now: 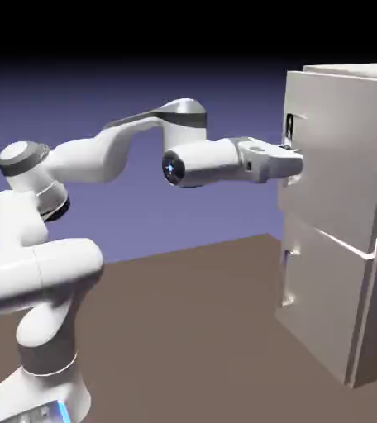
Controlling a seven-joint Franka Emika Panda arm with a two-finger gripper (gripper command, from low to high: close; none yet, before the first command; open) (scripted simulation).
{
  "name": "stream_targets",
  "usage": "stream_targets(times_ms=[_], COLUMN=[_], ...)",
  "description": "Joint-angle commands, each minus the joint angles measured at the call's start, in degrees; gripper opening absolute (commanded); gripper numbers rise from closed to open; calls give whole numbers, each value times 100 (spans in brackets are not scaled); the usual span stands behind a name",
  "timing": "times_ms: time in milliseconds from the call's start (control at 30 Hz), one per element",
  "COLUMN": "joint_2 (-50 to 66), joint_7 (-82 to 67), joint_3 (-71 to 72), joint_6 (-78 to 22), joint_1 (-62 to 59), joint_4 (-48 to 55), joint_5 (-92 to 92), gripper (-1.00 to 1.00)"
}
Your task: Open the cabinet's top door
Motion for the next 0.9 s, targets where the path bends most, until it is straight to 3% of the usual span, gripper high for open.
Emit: stream_targets(times_ms=[0, 467, 867], joint_2=[-47, -1050, -2844], joint_7=[-80, -1148, -2529], joint_3=[-87, -1316, -1662], joint_6=[-243, -3732, -6715], joint_1=[26, -476, -2225], joint_4=[-122, -1027, -289], joint_5=[-45, -1295, -3354], gripper=[-100, -100, -100])
